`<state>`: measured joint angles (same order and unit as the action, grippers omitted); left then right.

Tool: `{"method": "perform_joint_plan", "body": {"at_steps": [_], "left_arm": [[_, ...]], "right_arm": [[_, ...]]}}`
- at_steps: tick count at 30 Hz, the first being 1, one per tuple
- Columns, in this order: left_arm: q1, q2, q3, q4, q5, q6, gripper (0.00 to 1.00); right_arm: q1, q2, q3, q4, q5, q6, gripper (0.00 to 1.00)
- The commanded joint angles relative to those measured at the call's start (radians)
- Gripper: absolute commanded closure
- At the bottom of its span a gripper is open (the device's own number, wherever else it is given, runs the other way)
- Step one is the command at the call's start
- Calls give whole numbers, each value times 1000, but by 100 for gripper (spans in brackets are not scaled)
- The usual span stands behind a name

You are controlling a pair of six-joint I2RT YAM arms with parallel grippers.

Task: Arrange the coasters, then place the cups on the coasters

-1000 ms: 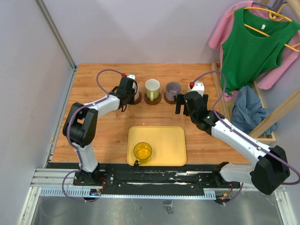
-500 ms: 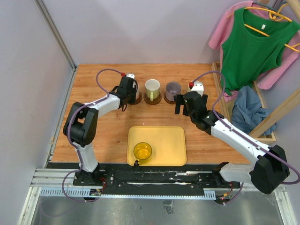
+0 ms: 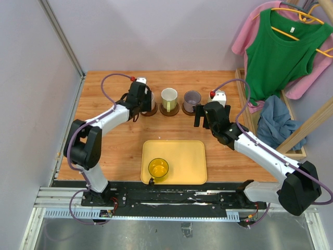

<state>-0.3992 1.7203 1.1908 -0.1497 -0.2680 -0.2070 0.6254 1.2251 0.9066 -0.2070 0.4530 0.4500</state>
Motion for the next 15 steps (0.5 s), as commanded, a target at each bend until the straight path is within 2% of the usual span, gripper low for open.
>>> {"method": "perform_joint_plan", "body": {"at_steps": [1, 6, 9, 13, 15], "left_arm": [[-15, -139, -30, -45, -19, -5, 33], [-60, -285, -118, -140, -3, -26, 30], [-114, -417, -223, -182, 18, -47, 28], [-170, -587, -336, -249, 87, -120, 25], [-191, -664, -362, -318, 94, -174, 19]], "right_arm": [[-16, -19, -2, 0, 4, 16, 2], [-29, -30, -9, -10, 4, 28, 2], [-39, -37, -13, -16, 3, 30, 2], [-61, -45, -28, -17, 3, 26, 2], [-74, -47, -31, -21, 4, 26, 2]]}}
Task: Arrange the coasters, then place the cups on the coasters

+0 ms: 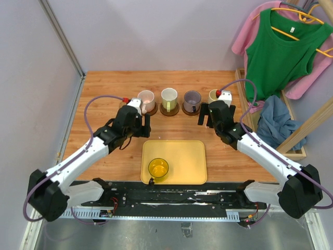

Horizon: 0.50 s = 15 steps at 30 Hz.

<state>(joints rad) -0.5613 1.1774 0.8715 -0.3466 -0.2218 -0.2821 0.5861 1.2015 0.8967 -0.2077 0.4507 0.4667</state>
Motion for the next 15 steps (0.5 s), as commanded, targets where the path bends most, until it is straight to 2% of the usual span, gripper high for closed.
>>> {"method": "perform_joint_plan", "body": {"at_steps": [1, 2, 3, 5, 10, 15], "left_arm": [[-38, -150, -52, -153, 49, -121, 17], [-51, -182, -58, -181, 50, -139, 8], [-61, -210, -63, -204, 58, -156, 4], [-78, -261, -75, -232, 80, -185, 2], [-146, -340, -110, -272, 150, -257, 0], [-275, -347, -118, -317, 144, -322, 0]], "right_arm": [[-40, -23, -23, -21, -21, 9, 2], [-44, -23, -25, -21, -31, 10, 2], [-49, -21, -25, -20, -36, 12, 2], [-57, -15, -25, -17, -44, 11, 2], [-63, 0, -25, -19, -46, 5, 2], [-65, 11, -28, -19, -43, 5, 2]]}}
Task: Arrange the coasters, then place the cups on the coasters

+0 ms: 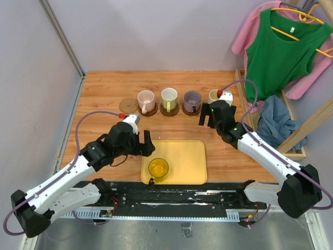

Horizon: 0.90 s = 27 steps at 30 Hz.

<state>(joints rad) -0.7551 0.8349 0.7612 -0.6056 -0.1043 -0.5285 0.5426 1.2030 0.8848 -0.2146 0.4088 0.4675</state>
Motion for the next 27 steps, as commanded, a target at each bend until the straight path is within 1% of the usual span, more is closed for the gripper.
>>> {"method": "perform_joint_plan", "body": {"at_steps": [1, 3, 10, 16, 20, 23, 27], "left_arm": [[-105, 0, -9, -69, 23, -88, 0], [-157, 7, -14, -86, 13, -112, 0], [-280, 13, -67, -77, -16, -189, 0], [-385, 62, -118, -68, -69, -264, 0], [-421, 98, -122, -79, -104, -278, 0], [-434, 99, -141, -61, -105, -288, 1], [-441, 92, -164, -33, -102, -290, 8]], "right_arm": [[-23, 10, -17, -13, -2, 6, 2], [-23, 13, -18, -15, -4, 9, 2], [-23, 11, -30, -16, -11, 7, 2], [-23, 9, -32, -15, -21, 2, 2], [-23, -2, -40, -14, -26, 2, 2], [-23, -10, -49, -16, -26, 5, 2], [-23, -16, -62, -14, -29, 15, 2]]}}
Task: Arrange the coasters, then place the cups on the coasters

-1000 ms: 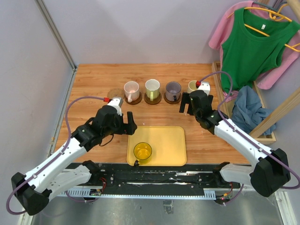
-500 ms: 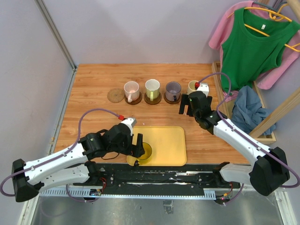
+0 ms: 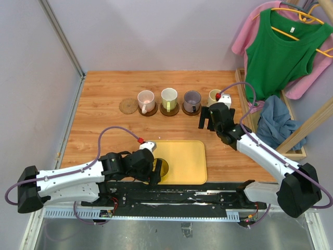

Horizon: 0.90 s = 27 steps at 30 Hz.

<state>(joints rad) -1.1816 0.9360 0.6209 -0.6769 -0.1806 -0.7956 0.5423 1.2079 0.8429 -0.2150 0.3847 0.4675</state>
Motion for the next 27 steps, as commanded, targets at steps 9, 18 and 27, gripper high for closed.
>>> {"method": "perform_joint_plan", "body": {"at_steps": [9, 18, 27], "left_arm": [[-23, -14, -68, 120, 4, -4, 36], [-34, 25, -75, 161, 18, 20, 66], [-49, 49, -48, 154, -7, 39, 100]], "right_arm": [[-22, -7, -23, -19, -35, 31, 2], [-22, -2, -23, -26, -53, 39, 2], [-21, 4, -27, -28, -73, 45, 2]]}}
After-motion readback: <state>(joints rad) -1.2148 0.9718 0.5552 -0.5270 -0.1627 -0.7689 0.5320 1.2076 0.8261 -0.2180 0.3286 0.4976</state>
